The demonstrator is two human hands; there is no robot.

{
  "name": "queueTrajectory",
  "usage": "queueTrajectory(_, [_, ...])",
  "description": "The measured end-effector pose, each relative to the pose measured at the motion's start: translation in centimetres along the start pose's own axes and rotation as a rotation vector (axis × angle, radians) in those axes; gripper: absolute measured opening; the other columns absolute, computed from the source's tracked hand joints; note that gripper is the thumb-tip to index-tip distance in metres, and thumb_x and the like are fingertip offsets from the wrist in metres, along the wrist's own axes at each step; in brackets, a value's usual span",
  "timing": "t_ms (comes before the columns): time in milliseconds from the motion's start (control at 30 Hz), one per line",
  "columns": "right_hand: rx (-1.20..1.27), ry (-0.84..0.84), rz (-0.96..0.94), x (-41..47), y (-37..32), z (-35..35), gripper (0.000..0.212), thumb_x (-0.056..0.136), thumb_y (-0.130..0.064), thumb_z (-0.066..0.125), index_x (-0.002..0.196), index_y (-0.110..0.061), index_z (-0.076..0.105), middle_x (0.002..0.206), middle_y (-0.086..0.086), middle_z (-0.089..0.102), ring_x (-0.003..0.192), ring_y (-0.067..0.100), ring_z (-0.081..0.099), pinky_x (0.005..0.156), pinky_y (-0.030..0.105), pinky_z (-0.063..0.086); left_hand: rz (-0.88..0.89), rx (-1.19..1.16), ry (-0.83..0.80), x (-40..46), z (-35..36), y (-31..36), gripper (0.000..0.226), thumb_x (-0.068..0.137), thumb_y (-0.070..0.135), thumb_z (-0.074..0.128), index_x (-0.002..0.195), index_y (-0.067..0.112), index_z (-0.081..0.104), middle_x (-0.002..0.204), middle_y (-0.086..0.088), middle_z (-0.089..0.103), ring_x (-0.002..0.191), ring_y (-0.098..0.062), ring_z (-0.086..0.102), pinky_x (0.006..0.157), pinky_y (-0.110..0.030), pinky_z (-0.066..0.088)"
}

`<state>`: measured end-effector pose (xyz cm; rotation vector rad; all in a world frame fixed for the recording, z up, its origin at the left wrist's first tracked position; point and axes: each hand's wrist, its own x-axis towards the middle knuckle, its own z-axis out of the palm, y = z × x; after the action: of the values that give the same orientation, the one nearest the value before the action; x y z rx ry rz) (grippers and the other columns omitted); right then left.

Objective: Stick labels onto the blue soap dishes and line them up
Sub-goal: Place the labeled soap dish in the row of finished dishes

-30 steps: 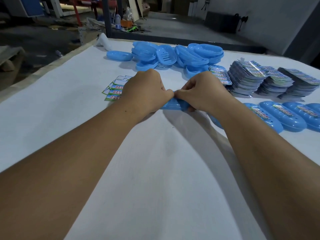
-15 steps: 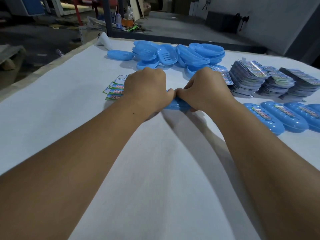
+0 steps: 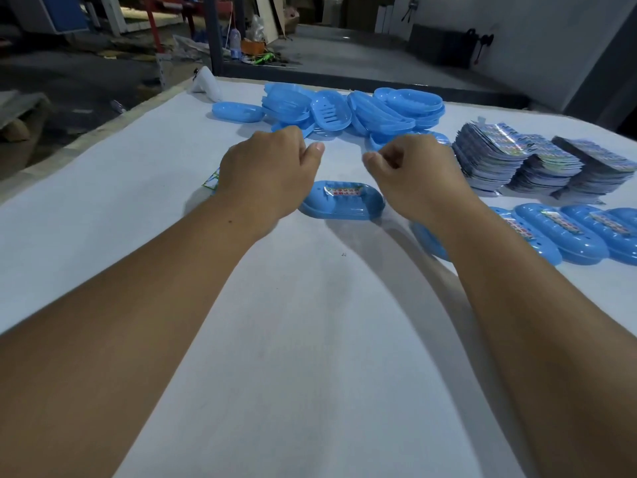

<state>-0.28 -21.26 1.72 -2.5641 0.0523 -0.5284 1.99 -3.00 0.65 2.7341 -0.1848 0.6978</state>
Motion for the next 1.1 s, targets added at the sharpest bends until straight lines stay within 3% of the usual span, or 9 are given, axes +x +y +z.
queueTrajectory(33, [0.020,-0.056,-0.040,-0.2,-0.2,0.1,0.026,0.095,-0.043,0.060,0.101,-0.020,0.071,0.091,-0.006,0.069,0.086,0.015,0.060,0.072,0.029,0.047,-0.001,-0.009,0.010,0.0,-0.1,-0.1,0.042,0.103,0.054,0.034,0.093,0.020,0.056,0.085,-0.004,0.063,0.079,-0.025,0.057,0.066,-0.038,0.041])
queueTrajectory(100, [0.020,-0.217,-0.136,-0.9,-0.8,0.4,0.047,0.089,-0.044,0.066,0.133,-0.028,0.061,0.124,-0.011,0.066,0.111,0.011,0.060,0.096,0.031,0.048,0.003,-0.034,0.015,0.0,-0.1,-0.2,0.042,0.103,0.054,0.035,0.092,0.019,0.056,0.083,-0.004,0.063,0.078,-0.025,0.057,0.066,-0.037,0.040])
queueTrajectory(167, [-0.020,-0.318,-0.225,-1.5,-1.3,0.9,0.064,0.083,-0.045,0.067,0.144,-0.034,0.052,0.137,-0.012,0.060,0.117,0.012,0.058,0.099,0.031,0.047,0.010,-0.055,0.009,-0.1,0.0,-0.1,0.042,0.103,0.054,0.037,0.093,0.019,0.058,0.084,-0.003,0.063,0.079,-0.024,0.057,0.067,-0.037,0.039])
queueTrajectory(267, [-0.106,-0.322,-0.291,-1.8,-1.7,1.1,0.066,0.078,-0.050,0.066,0.142,-0.041,0.052,0.132,-0.013,0.063,0.104,0.013,0.057,0.088,0.030,0.046,0.016,-0.066,0.008,-0.1,0.2,-0.1,0.042,0.102,0.056,0.038,0.094,0.020,0.059,0.083,-0.002,0.062,0.079,-0.023,0.057,0.067,-0.036,0.040])
queueTrajectory(433, [-0.309,-0.328,-0.220,-2.1,-1.6,0.2,0.065,0.076,-0.074,0.057,0.132,-0.043,0.057,0.126,-0.014,0.064,0.113,0.021,0.059,0.097,0.041,0.051,0.008,-0.063,-0.013,-0.1,0.5,-0.2,0.042,0.100,0.057,0.040,0.090,0.022,0.059,0.075,0.004,0.057,0.077,-0.024,0.055,0.068,-0.036,0.040])
queueTrajectory(600, [-0.456,-0.298,-0.110,-2.1,-0.8,-0.8,0.066,0.068,-0.087,0.050,0.098,-0.029,0.065,0.095,-0.009,0.065,0.090,0.022,0.060,0.071,0.035,0.048,0.026,-0.038,-0.037,-0.1,0.8,-0.4,0.042,0.098,0.058,0.044,0.084,0.023,0.061,0.075,0.002,0.061,0.074,-0.023,0.056,0.067,-0.035,0.041])
queueTrajectory(767, [-0.478,-0.277,-0.023,-2.1,0.0,-1.6,0.062,0.073,-0.081,0.055,0.069,-0.019,0.057,0.072,-0.002,0.057,0.074,0.023,0.055,0.054,0.029,0.032,0.030,-0.032,-0.049,-0.1,0.7,-0.5,0.041,0.097,0.059,0.046,0.082,0.024,0.061,0.080,-0.001,0.063,0.076,-0.024,0.056,0.068,-0.035,0.040])
queueTrajectory(933, [-0.449,-0.311,0.008,-1.9,0.3,-2.0,0.055,0.081,-0.059,0.065,0.121,-0.021,0.065,0.125,0.006,0.062,0.117,0.035,0.053,0.088,0.038,0.047,0.024,-0.027,-0.062,-0.2,0.8,-0.4,0.042,0.096,0.060,0.046,0.079,0.025,0.059,0.077,0.000,0.063,0.073,-0.023,0.057,0.068,-0.035,0.043])
queueTrajectory(1100, [-0.407,-0.307,0.063,-1.8,0.6,-3.0,0.040,0.084,-0.026,0.062,0.124,-0.021,0.061,0.117,0.005,0.060,0.116,0.034,0.047,0.084,0.038,0.045,0.029,-0.034,-0.070,-0.2,0.8,-0.5,0.040,0.096,0.061,0.047,0.078,0.026,0.059,0.077,0.000,0.063,0.074,-0.023,0.057,0.068,-0.035,0.043])
